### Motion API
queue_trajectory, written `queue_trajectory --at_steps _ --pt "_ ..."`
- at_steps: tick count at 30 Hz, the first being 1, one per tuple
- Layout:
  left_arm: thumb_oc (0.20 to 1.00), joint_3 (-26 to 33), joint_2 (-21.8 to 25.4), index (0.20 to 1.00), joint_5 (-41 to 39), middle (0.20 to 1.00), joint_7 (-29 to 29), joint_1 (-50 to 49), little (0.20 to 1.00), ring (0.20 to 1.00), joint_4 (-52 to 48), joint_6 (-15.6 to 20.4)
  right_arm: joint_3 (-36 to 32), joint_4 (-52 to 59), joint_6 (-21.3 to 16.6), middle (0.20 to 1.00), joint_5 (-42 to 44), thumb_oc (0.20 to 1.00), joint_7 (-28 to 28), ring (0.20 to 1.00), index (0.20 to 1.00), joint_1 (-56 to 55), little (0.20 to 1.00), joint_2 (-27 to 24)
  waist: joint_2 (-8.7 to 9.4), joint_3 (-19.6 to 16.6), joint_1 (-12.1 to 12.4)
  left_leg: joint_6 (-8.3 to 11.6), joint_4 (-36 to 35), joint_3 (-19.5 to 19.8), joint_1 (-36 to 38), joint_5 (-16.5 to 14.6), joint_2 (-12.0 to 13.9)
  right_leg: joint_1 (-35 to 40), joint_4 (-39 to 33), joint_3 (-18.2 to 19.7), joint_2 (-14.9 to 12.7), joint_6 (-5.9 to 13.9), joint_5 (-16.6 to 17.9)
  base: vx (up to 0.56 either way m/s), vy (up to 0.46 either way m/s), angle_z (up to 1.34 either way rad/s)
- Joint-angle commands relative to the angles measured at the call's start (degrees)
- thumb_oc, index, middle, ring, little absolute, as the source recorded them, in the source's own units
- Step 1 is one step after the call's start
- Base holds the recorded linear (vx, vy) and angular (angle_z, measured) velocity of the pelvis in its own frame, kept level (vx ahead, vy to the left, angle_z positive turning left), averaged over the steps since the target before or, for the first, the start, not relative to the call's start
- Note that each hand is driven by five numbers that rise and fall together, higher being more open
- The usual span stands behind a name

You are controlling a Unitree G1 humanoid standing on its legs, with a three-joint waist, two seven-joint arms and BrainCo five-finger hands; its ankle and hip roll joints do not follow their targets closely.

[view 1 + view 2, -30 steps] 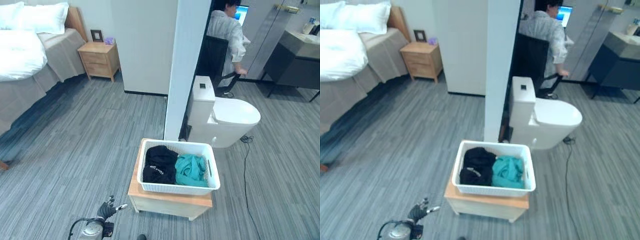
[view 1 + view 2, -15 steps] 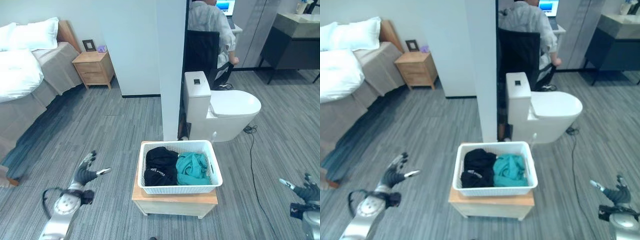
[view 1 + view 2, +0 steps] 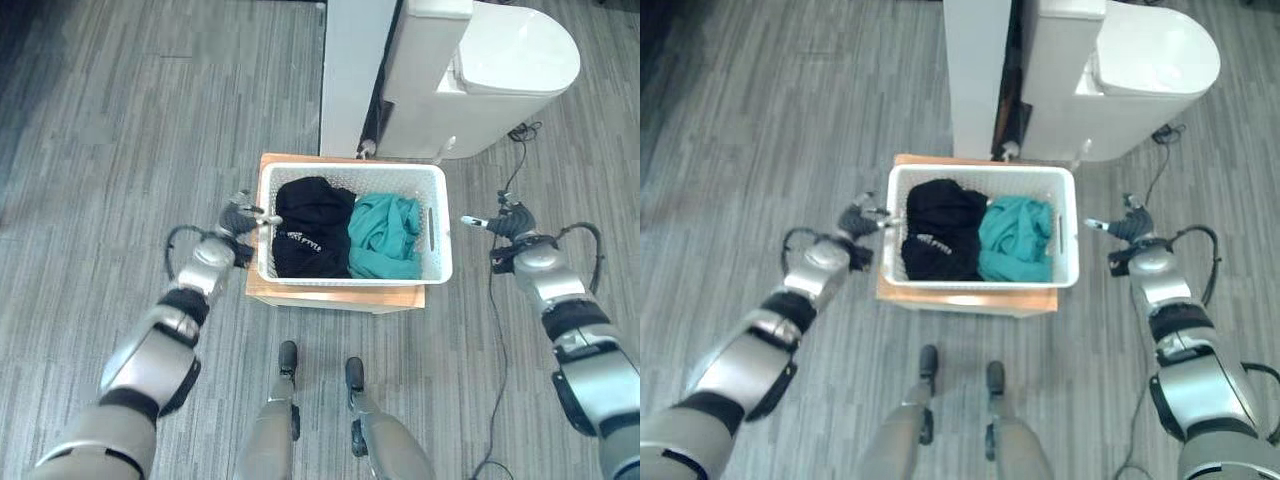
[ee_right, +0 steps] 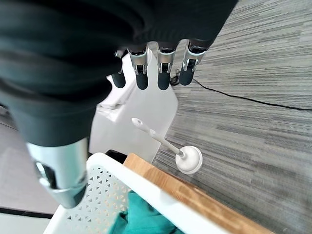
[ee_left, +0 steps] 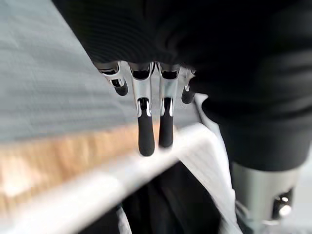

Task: Grab the laundry basket,head to the washer,open it,put in the laundry and shut it.

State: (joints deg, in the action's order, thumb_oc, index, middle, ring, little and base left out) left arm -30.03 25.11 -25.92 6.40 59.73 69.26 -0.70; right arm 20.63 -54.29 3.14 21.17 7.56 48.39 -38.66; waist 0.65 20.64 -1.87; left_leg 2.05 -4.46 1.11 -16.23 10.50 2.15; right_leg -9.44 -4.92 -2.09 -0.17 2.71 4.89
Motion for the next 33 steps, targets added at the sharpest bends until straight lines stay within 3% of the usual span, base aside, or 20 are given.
queue_trajectory --at_steps 1,4,6,7,13,20,26,33 --pt "1.000 -0.3 -0.1 1.000 3.1 1.000 2.7 1.1 1.000 1.000 5.5 -0.4 0.0 2.1 -2.0 1.000 2.5 1.000 1.9 1.000 1.000 1.2 1.000 -2.9 1.33 -0.3 -0.3 1.83 3.5 1.8 0.9 -4.1 2.3 -6.5 5.5 0.6 -4.8 4.34 1.9 -0.02 -0.019 0.03" --pt "1.000 -0.5 1.2 1.000 5.1 1.000 4.0 3.8 1.000 1.000 3.5 0.4 -0.6 5.2 -2.4 1.000 1.6 1.000 2.1 1.000 1.000 -1.4 1.000 -3.3 1.59 0.2 -0.3 1.89 3.2 1.9 0.9 -4.0 2.4 -6.6 5.3 0.2 -4.8 4.40 1.9 0.00 0.000 0.00" --pt "1.000 0.8 2.5 1.000 5.5 1.000 5.0 2.7 1.000 1.000 -3.5 1.4 -3.2 9.6 -2.9 1.000 0.7 1.000 2.2 1.000 1.000 -5.5 1.000 -4.1 1.61 0.6 -0.2 1.82 3.0 2.1 1.0 -4.1 2.4 -6.4 5.2 -0.1 -4.9 4.42 1.8 0.00 -0.036 0.04" --pt "1.000 2.1 4.1 1.000 7.5 1.000 6.0 1.0 1.000 1.000 -14.1 1.8 -6.9 13.2 -3.5 1.000 0.0 1.000 2.9 1.000 1.000 -9.9 1.000 -4.8 1.51 0.6 0.1 1.72 2.7 2.3 1.1 -4.3 2.2 -6.1 5.0 -0.5 -5.0 4.41 1.6 0.01 -0.027 0.09" --pt "1.000 4.6 4.3 1.000 13.2 1.000 6.7 -2.7 1.000 1.000 -23.9 0.4 -12.9 16.6 -3.8 1.000 -1.7 1.000 3.4 1.000 1.000 -17.4 1.000 -5.2 0.91 0.7 0.6 1.77 1.9 3.0 1.4 -4.3 1.8 -5.6 4.9 -1.3 -5.4 4.44 1.1 0.01 -0.013 0.14" --pt "1.000 3.2 1.9 1.000 12.6 1.000 5.8 -3.1 1.000 1.000 -20.7 -1.3 -11.0 17.0 -2.1 1.000 -2.0 1.000 2.2 1.000 1.000 -16.3 1.000 -5.1 0.56 2.0 0.5 1.64 1.9 2.7 0.9 -4.2 1.6 -6.4 4.9 -1.4 -5.7 4.50 1.6 0.00 0.005 0.02" --pt "1.000 1.1 -0.8 1.000 8.1 1.000 5.7 0.3 1.000 1.000 -5.9 -0.7 -6.6 14.0 -2.0 1.000 -0.4 1.000 1.0 1.000 1.000 -12.9 1.000 -4.3 0.86 3.0 0.1 1.59 2.4 2.5 -0.1 -3.9 1.5 -7.2 4.5 -1.0 -5.5 4.51 2.1 0.00 0.000 0.00" --pt "1.000 -0.5 -1.0 1.000 7.8 1.000 6.2 5.1 1.000 1.000 -0.6 -0.1 -4.6 12.1 -2.7 1.000 0.5 1.000 1.1 1.000 1.000 -10.9 1.000 -4.1 0.98 3.5 -0.2 1.66 2.4 2.6 -0.9 -3.9 1.6 -8.0 4.4 -1.1 -5.5 4.51 2.2 0.00 0.000 0.00"
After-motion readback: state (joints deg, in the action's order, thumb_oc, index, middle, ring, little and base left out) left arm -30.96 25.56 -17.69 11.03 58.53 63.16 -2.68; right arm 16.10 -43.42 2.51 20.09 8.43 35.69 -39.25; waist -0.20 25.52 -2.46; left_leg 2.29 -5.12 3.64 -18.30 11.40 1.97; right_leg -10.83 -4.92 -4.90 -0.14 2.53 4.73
